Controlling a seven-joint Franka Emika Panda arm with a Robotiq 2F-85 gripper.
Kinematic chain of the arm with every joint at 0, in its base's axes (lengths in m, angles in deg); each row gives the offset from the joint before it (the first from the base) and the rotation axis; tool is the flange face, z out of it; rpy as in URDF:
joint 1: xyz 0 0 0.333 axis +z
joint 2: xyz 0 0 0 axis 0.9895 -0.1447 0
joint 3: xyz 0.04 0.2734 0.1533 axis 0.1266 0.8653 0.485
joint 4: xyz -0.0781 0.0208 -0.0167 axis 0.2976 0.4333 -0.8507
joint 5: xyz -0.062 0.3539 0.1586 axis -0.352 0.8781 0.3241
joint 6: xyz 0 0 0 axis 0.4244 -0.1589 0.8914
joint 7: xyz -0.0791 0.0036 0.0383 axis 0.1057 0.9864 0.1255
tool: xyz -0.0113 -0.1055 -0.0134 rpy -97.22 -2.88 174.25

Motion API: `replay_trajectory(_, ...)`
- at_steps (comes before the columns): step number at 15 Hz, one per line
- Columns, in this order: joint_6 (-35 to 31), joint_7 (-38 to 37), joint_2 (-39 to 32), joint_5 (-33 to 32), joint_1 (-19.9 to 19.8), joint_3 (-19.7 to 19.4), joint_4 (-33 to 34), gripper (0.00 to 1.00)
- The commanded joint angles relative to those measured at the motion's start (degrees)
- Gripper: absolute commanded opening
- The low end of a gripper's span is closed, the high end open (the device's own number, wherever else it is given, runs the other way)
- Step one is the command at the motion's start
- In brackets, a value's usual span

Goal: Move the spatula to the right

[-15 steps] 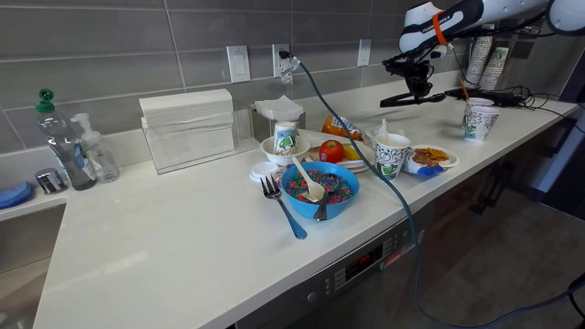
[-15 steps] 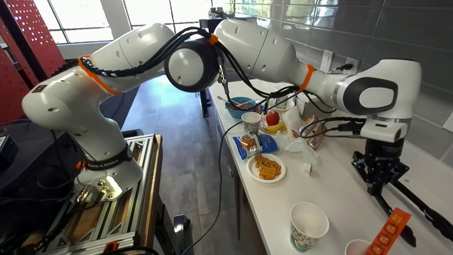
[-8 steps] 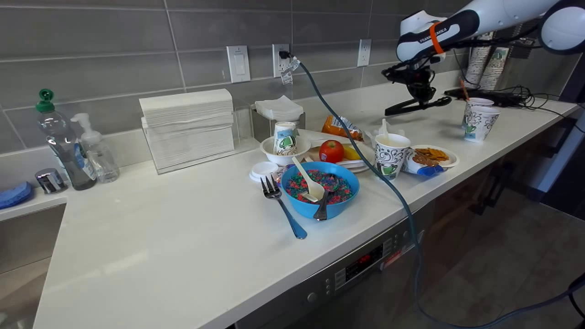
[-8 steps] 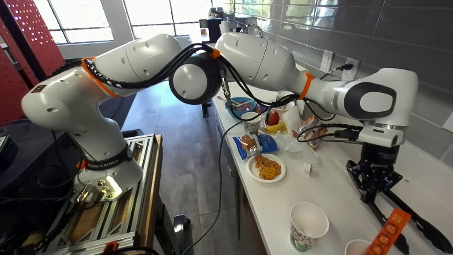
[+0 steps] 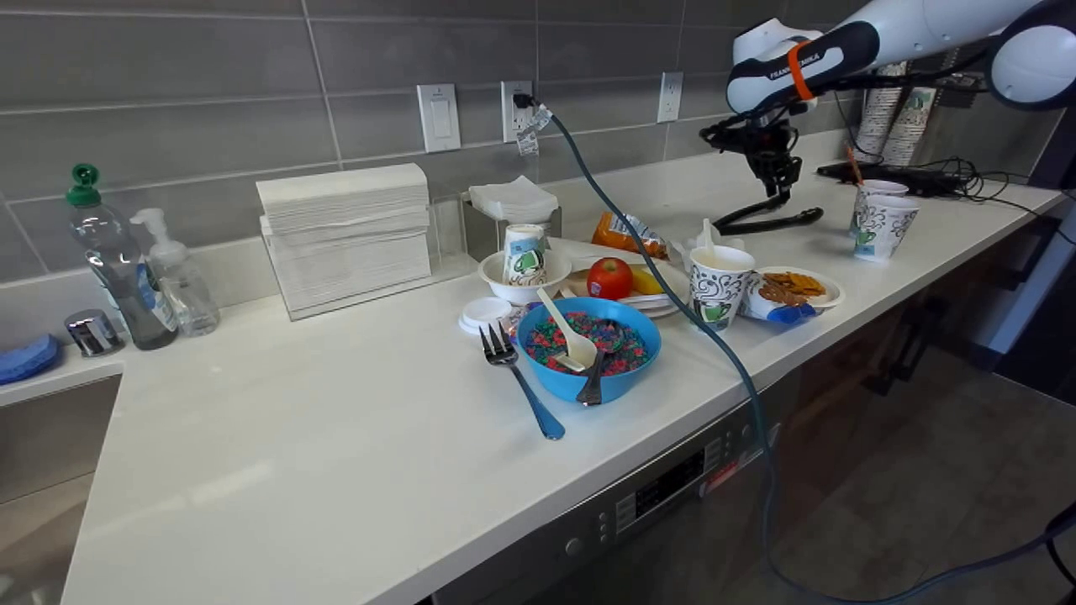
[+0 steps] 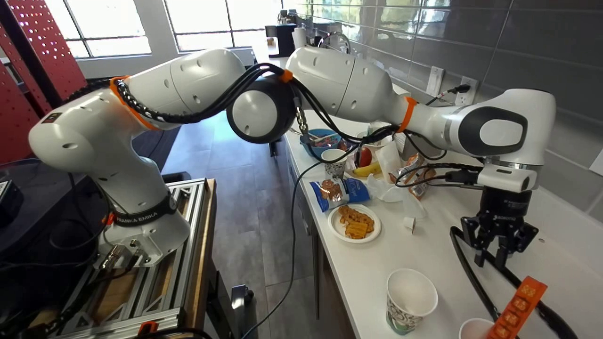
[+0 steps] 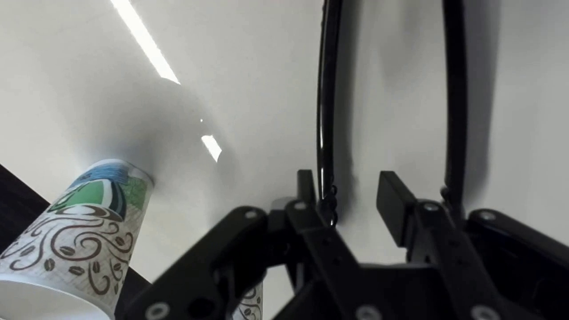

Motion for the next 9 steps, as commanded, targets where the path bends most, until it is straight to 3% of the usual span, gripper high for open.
replay_trajectory(1,-1.19,1.65,0.09,0.24,-0.46,0.43,2.59,0.74)
replay_trajectory(5,-2.68,12.48,3.28,0.72,-1.22,2.23,1.63,1.0)
replay_trajectory(9,-2.37,27.98,7.18,0.74,-2.86,3.77,-0.49,1.0)
